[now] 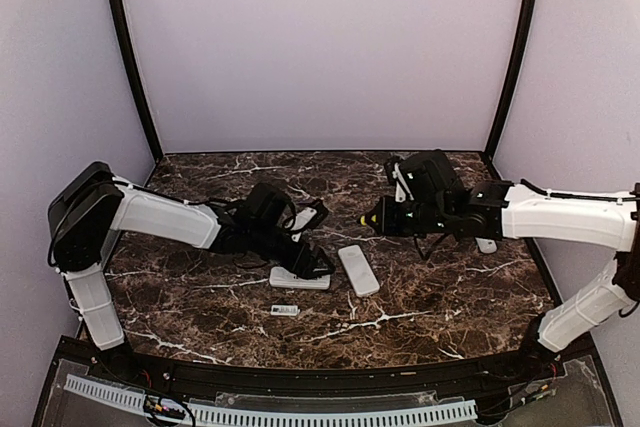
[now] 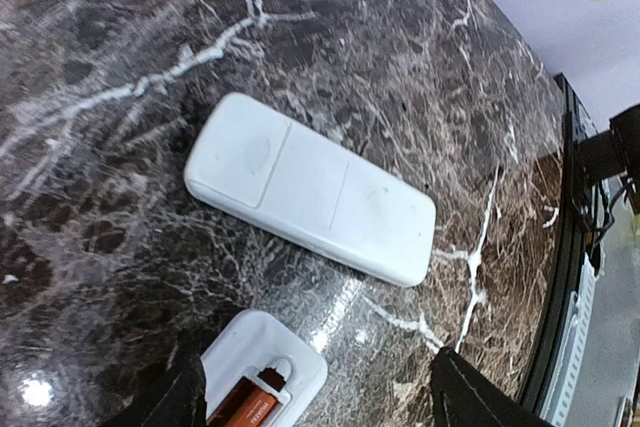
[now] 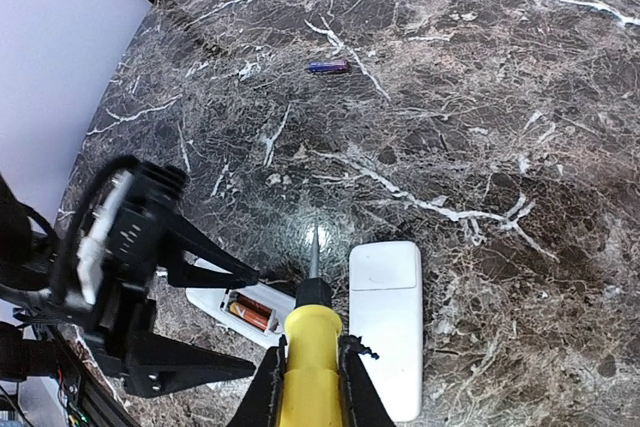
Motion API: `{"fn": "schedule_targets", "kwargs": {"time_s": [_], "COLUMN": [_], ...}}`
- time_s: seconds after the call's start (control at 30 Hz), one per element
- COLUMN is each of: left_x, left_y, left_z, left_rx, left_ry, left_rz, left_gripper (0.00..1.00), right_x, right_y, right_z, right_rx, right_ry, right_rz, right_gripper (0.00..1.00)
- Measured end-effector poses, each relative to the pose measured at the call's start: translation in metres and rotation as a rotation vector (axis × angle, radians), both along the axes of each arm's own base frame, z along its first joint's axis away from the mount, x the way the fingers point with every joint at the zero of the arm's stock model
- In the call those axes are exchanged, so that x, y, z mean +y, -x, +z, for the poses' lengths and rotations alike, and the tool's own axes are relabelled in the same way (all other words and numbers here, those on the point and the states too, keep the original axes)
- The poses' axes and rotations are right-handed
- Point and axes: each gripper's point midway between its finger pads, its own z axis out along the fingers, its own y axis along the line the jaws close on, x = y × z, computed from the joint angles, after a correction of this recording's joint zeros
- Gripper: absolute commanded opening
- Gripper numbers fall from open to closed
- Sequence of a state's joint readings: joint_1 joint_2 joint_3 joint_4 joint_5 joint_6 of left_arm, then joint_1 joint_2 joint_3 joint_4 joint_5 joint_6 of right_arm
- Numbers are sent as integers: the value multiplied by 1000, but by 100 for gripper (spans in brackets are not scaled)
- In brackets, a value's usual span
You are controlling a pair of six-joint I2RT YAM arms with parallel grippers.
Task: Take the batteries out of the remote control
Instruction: Adjust the remote control without the battery cover at the center of the board.
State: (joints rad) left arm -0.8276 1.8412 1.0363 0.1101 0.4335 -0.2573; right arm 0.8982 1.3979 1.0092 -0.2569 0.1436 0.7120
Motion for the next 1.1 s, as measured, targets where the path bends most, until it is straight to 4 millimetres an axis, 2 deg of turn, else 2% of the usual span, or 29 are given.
{"fn": "schedule_targets", "kwargs": {"time_s": [0.2,0.3,0.43,0.57,0.63,0.87,1.1], "left_x": [23,45,78,96,103,107,109], "left_y": [-18,-25,-24,-8,-2,1,2], "left_z": [59,68,44,14,6,5,-15], "left_rx": [-36,6,113,220,254,280,311], "left_ry": [81,109,75,13,-3,0,-46], "left_rz": [176,279,413,486,516,553,560], "left_gripper": [78,78,78,78,78,76,69], "right_x": [-7,-7,1,16,21,29,36], "right_y": [7,11,20,33,38,44,51], "right_z": [-3,-5,-7,-14,-22,-53,-61], "right_rx": [7,17,31,55,76,147,186], "right_ry": [-2,-8,-16,-21,-14,29,28], "right_rz": [3,14,46,88,101,109,132], "right_gripper": [0,0,0,0,0,0,0]}}
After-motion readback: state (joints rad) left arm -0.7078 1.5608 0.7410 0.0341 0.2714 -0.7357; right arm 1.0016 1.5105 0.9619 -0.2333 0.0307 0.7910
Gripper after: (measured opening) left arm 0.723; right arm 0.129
